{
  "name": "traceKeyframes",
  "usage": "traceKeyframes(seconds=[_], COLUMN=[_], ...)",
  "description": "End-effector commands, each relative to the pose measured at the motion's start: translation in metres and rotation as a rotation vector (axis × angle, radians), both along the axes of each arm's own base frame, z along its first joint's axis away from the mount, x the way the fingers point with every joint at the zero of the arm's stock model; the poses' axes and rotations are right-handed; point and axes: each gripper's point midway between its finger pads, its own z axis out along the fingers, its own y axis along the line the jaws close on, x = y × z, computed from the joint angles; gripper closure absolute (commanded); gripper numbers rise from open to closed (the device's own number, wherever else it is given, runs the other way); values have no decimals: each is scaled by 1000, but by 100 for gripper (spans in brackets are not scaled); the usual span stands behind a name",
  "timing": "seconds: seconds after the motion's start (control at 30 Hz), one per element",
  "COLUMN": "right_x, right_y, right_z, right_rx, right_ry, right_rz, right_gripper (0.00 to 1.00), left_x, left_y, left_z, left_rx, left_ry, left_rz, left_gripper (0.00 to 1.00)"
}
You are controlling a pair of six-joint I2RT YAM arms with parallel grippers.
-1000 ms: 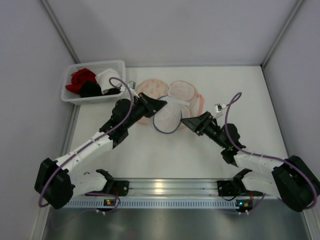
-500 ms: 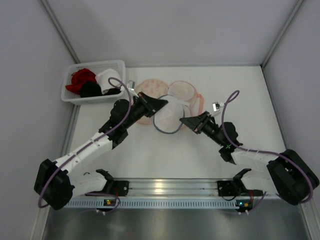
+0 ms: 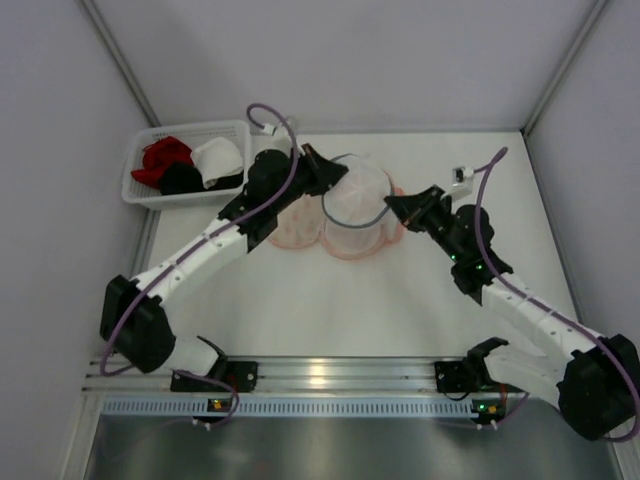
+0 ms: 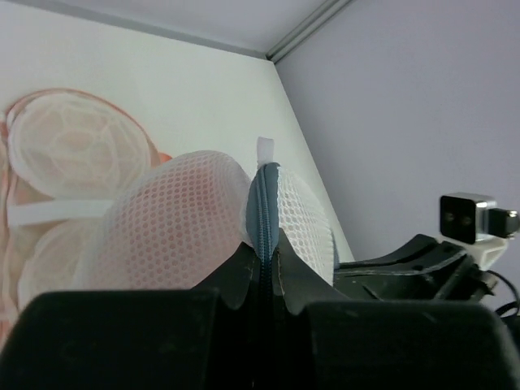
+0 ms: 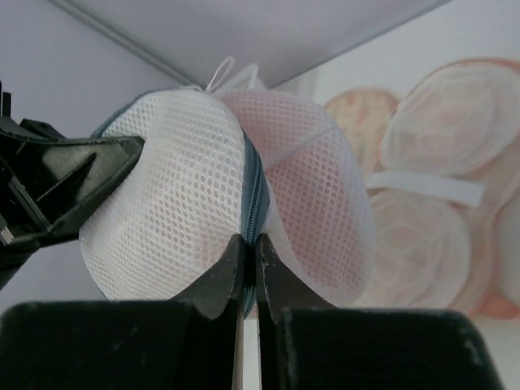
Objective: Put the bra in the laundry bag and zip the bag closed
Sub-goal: Place the laundry bag at the corner of the board.
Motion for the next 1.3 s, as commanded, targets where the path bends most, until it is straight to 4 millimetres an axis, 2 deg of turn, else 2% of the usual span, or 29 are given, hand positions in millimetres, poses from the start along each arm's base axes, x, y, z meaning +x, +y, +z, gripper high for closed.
traceKeyframes(seconds=[0.0, 0.07, 0.1, 0.13, 0.17, 0.2, 0.23, 0.27, 0.3, 0.33, 0.37, 0.4, 0.43, 0.47, 0.5, 0.53, 0.63, 0.8, 0.83, 0.87, 0.9, 0.93, 0.97, 1.03, 1.07, 1.1, 1.13, 1.2, 1.27], right_x=[42, 58, 70, 75, 80, 88, 94, 97, 100, 105, 109, 112, 118, 122, 125, 130, 141, 159, 163, 168, 171, 173, 176, 178, 180, 182, 185, 187, 187], right_y=[-57, -79, -107, -118, -127, -159, -173, -187, -209, -221, -228, -234, -238, -240, -254, -260, -293, -325, -327, -329, -331, -335, -337, -341, -344, -344, -342, -343, -345], right_z=[16, 18, 17, 15, 13, 11, 9, 6, 3, -3, -7, -9, -24, -23, -28, -44, -56, -30, -28, -16, -14, -19, -12, -13, -9, -10, -15, -15, -19], right_rx=[-118, -135, -150, -158, -161, -160, -162, -166, -181, -219, -243, -266, -276, -272, -266, -246, -193, -193, -192, -194, -197, -213, -223, -240, -249, -254, -259, -276, -300], right_ry=[-30, -22, -15, -9, -2, 4, -6, -3, -7, -16, -18, -18, 22, 16, 26, 62, 69, 2, -4, -28, -29, -4, -15, -1, -8, -3, 7, 13, 27], right_rz=[-149, -182, -249, -270, -270, -343, -368, -398, -450, -476, -494, -504, -500, -482, -506, -509, -538, -571, -570, -573, -576, -584, -590, -601, -604, -597, -578, -567, -572], right_gripper=[100, 100, 100, 100, 100, 100, 100, 100, 100, 100, 100, 100, 100, 100, 100, 100, 100, 100, 100, 100, 100, 100, 100, 100, 100, 100, 100, 100, 96], left_x=[34, 57, 67, 74, 82, 96, 106, 108, 117, 120, 124, 131, 138, 137, 140, 145, 156, 163, 160, 159, 157, 151, 149, 152, 154, 155, 161, 165, 165], left_y=[-30, -62, -77, -89, -109, -129, -149, -169, -188, -213, -225, -240, -253, -264, -270, -274, -271, -273, -277, -279, -281, -285, -286, -279, -275, -266, -253, -232, -194], left_z=[-28, -52, -57, -64, -45, -87, -60, -69, -109, -81, -84, -128, -96, -97, -104, -107, -120, -117, -106, -106, -104, -101, -98, -88, -86, -63, -77, -70, -63], left_rx=[102, 66, 41, 29, -17, -1, -53, -68, -54, -117, -129, -112, -160, -172, -176, -185, -161, -240, -263, -259, -253, -235, -226, -199, -193, -205, -179, -149, -51], left_ry=[-16, 50, 40, 49, 10, 59, 0, 5, 53, -7, -18, 22, -52, -63, -58, -69, -83, -142, -156, -167, -179, -202, -211, -201, -187, -189, -143, -123, -127], left_rz=[-64, -115, -139, -158, -175, -193, -222, -245, -258, -296, -297, -296, -295, -290, -274, -258, -168, -137, -142, -141, -137, -147, -151, -141, -139, -138, -153, -151, -124], left_gripper=[99, 100, 100, 100, 100, 100, 100, 100, 100, 100, 100, 100, 100, 100, 100, 100, 100, 94, 88, 64, 49, 39, 27, 18, 8, 4, 2, 2, 2])
